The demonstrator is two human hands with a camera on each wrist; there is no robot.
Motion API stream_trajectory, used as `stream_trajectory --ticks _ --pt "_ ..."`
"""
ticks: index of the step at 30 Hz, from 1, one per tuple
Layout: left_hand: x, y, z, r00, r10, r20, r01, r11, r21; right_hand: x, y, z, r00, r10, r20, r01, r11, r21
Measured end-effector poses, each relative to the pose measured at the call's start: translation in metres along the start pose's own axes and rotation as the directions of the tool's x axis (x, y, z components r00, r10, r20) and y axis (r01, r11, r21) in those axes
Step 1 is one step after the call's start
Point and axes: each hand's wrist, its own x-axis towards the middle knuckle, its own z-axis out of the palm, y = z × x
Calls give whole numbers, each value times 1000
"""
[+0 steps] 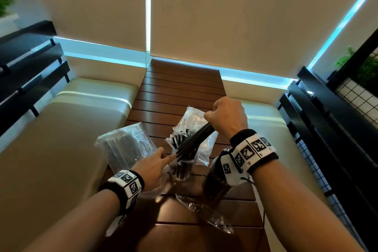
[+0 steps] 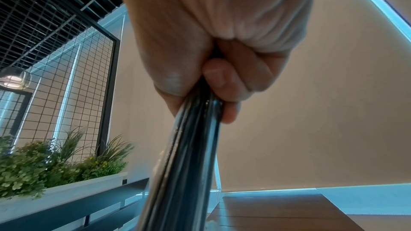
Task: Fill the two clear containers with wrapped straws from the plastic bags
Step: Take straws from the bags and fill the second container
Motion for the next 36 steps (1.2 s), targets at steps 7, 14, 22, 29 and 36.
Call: stream_trajectory --ticks 7,14,22,29,36 --pt "23 6 -5 999 -14 44 18 995 -99 15 12 -7 997 76 -33 -76 997 15" --pt "37 7 -3 999 -49 -20 43 977 -209 6 21 6 997 -16 -73 14 999 -34" --pt "38 8 -6 999 -41 -25 35 974 -223 -8 18 61 911 -373 177 404 893 -196" --pt "36 4 -5 1000 0 -28 -6 976 -216 -7 16 113 858 -473 202 509 838 -199" --pt "39 1 2 999 -39 -27 32 973 -228 -17 19 149 888 -422 184 428 904 7"
